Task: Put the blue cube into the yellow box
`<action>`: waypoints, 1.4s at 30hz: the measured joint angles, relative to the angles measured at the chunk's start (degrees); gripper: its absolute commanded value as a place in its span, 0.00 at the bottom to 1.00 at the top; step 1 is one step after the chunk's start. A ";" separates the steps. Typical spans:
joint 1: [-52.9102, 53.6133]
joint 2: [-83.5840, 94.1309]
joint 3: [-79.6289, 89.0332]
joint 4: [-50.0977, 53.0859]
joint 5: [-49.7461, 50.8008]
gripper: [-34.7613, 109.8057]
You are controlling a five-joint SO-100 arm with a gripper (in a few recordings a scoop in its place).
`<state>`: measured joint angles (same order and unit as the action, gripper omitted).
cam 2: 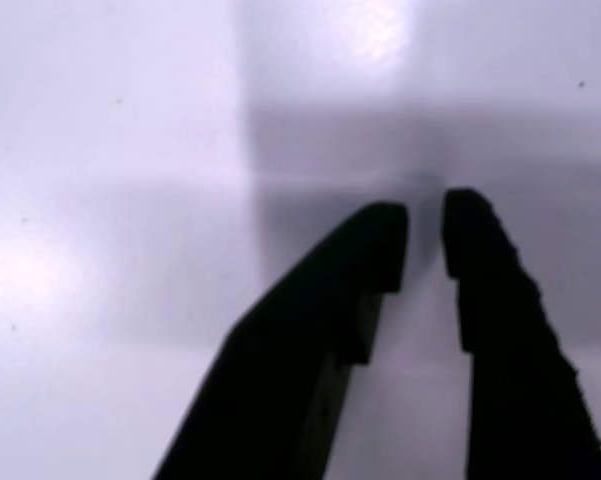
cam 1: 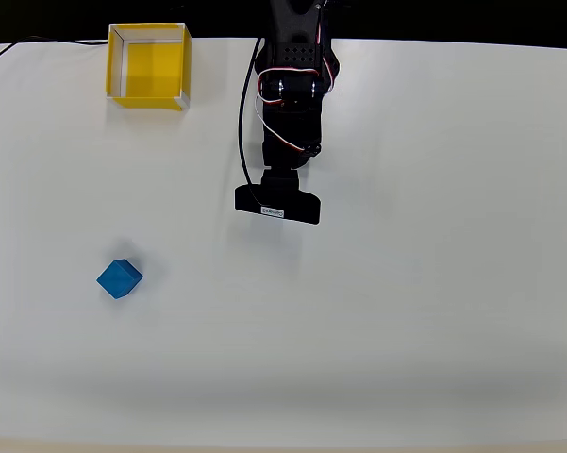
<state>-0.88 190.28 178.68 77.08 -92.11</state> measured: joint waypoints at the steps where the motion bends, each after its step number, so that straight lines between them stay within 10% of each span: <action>1: 0.00 0.00 0.00 0.00 0.00 0.24; 17: 0.53 0.00 0.00 -0.09 -2.90 0.25; 42: 33.57 -70.14 -51.59 -45.88 2.99 0.48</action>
<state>32.70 120.15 127.09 31.20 -89.12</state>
